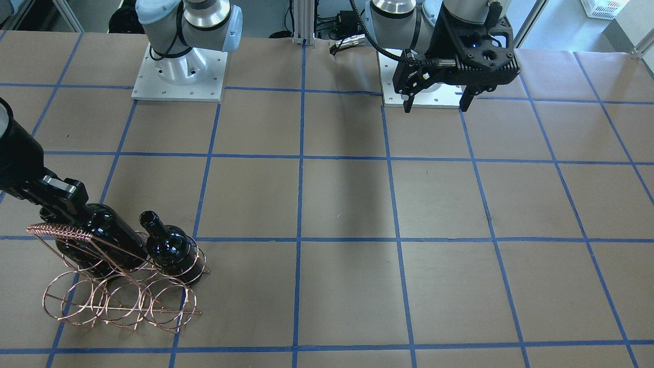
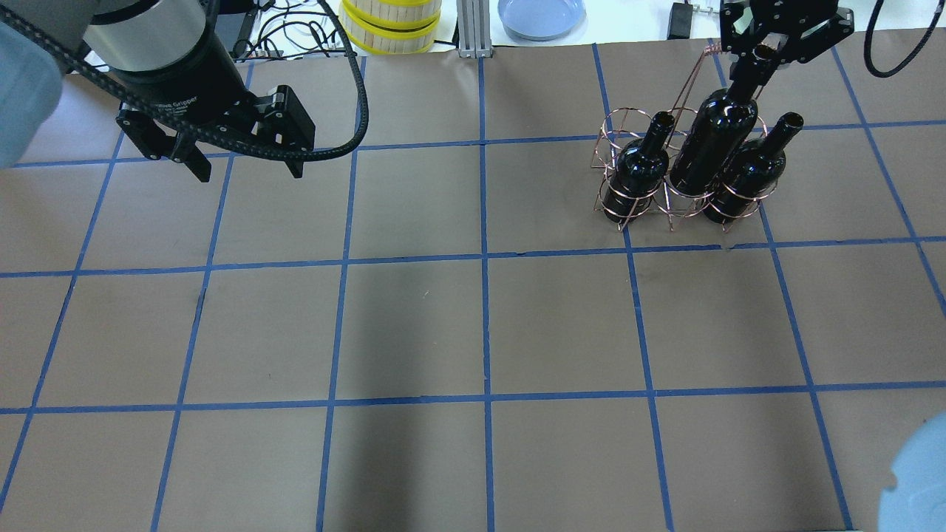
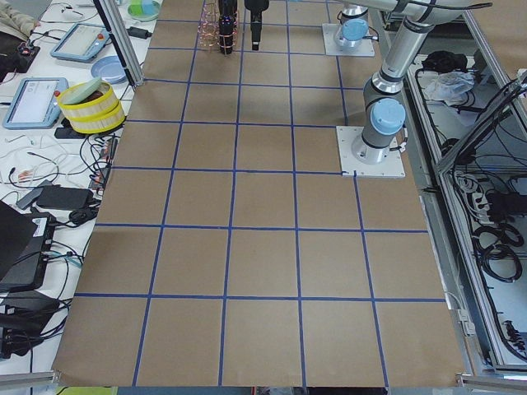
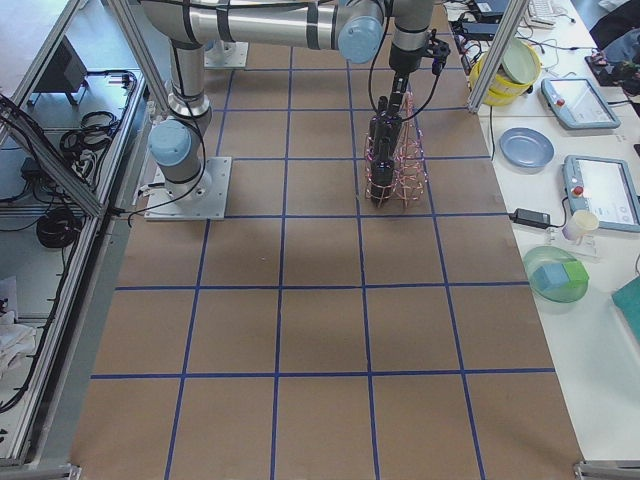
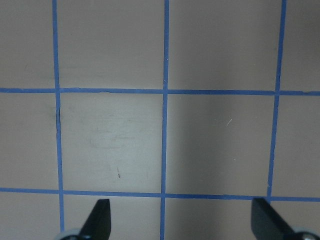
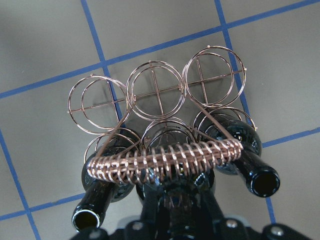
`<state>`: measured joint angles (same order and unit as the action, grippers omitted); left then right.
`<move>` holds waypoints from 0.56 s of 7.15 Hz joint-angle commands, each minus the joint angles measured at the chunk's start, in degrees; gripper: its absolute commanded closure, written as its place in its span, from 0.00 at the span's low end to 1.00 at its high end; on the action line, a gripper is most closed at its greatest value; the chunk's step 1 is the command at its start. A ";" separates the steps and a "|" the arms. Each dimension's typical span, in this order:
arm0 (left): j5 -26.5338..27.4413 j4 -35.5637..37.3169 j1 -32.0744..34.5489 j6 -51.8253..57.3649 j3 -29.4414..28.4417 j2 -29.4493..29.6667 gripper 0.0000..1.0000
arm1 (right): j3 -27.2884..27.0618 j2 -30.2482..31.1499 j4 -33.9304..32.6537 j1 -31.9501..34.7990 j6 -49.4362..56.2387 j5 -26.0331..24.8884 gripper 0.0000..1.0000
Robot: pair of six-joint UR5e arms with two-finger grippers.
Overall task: Place wine into wine basket
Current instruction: 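Lower the bottle into the empty middle slot of the basket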
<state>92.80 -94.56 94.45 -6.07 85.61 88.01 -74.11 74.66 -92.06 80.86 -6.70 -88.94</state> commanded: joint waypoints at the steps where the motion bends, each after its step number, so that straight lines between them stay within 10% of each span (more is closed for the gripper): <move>1: 0.01 0.17 0.12 0.00 0.25 -0.03 0.00 | -3.04 -0.13 -3.29 0.00 0.02 -0.01 1.00; 4: 0.10 0.17 0.21 0.00 0.43 -0.12 0.00 | -7.45 -0.83 -9.35 0.18 -0.07 0.08 1.00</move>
<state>92.84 -94.40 94.64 -6.07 85.93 87.95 -80.27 74.24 -99.21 80.96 -6.76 -88.87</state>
